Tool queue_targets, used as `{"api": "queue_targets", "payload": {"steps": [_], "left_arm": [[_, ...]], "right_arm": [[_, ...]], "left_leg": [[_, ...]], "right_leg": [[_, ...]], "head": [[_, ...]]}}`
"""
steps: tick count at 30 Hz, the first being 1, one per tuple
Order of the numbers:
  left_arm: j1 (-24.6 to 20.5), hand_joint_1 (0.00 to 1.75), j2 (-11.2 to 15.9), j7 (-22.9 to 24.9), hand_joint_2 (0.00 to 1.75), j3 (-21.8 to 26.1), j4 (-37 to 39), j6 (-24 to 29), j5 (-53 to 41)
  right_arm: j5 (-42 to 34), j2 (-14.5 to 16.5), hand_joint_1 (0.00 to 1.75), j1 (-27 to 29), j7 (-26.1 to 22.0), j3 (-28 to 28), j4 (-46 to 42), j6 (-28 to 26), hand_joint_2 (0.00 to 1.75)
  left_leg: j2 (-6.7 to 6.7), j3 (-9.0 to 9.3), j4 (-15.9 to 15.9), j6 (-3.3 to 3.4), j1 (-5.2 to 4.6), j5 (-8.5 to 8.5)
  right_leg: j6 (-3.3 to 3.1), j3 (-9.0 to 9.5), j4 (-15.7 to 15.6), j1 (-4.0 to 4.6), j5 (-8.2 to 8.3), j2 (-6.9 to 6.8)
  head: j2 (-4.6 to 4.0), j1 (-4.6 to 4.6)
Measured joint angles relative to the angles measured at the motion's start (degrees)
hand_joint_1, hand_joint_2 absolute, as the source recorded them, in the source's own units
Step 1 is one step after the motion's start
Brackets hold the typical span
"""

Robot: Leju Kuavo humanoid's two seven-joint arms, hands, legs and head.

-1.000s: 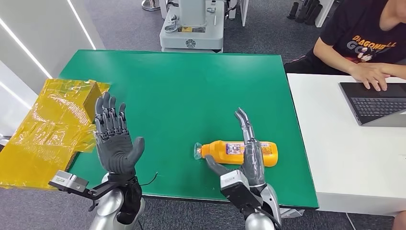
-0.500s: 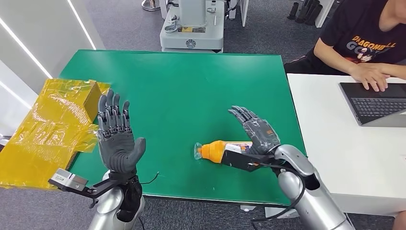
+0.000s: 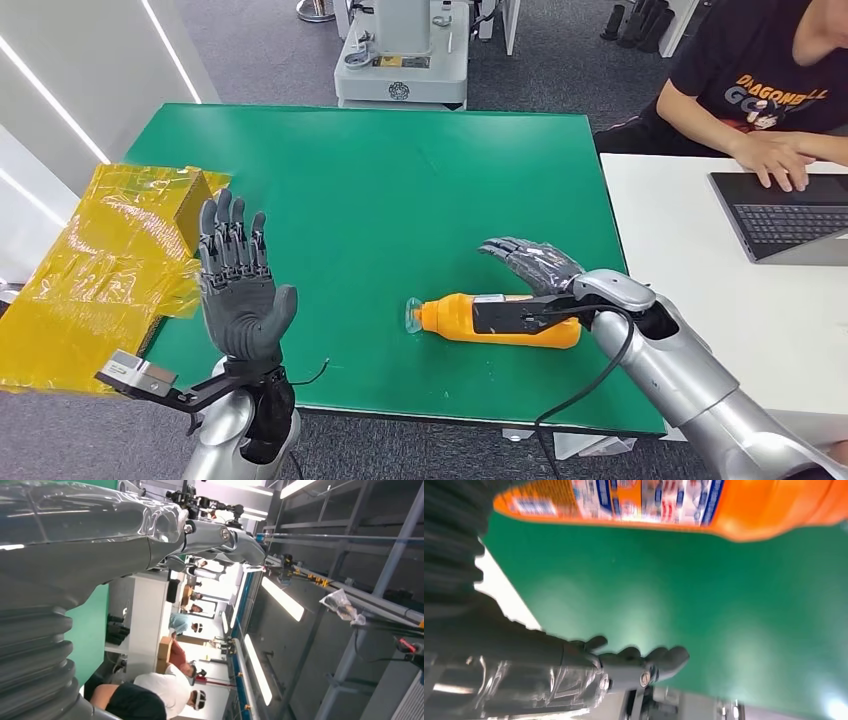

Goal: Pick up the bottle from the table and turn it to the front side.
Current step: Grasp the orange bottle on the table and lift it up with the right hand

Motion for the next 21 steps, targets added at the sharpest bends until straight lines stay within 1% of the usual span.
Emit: {"api": "queue_targets", "payload": {"steps": [6,12,17,21], "left_arm": [[0.1,0.0,0.4,0.0,1.75,0.0,0.0,0.4,0.3],[0.1,0.0,0.9,0.0,1.75,0.0,0.0,1.0,0.6],[0.1,0.0,1.1,0.0,1.75,0.0,0.0,1.6,0.9],[0.1,0.0,1.1,0.0,1.75,0.0,0.0,1.6,0.9]], "right_arm": [[-2.5,-0.3,0.0,-0.9,-0.7,3.6,2.5,-0.4,1.75],[-3.6,-0.4,0.0,-1.6,-0.9,7.1,4.8,0.5,1.75],[-2.3,-0.6,0.0,-1.7,1.2,9.1,6.5,1.0,1.75],[-1.1,-1.5,0.0,-1.6,3.1,10.3,7.6,0.4,1.75]], "left_leg": [[0.0,0.0,0.0,0.0,0.0,0.0],[0.0,0.0,0.0,0.0,0.0,0.0],[0.0,0.0,0.0,0.0,0.0,0.0],[-0.01,0.0,0.0,0.0,0.0,0.0]], "right_leg": [[0.0,0.0,0.0,0.0,0.0,0.0],[0.0,0.0,0.0,0.0,0.0,0.0],[0.0,0.0,0.0,0.0,0.0,-0.01],[0.0,0.0,0.0,0.0,0.0,-0.01]], "head": [[0.0,0.01],[0.0,-0.01],[0.0,0.0],[0.0,0.01]]}}
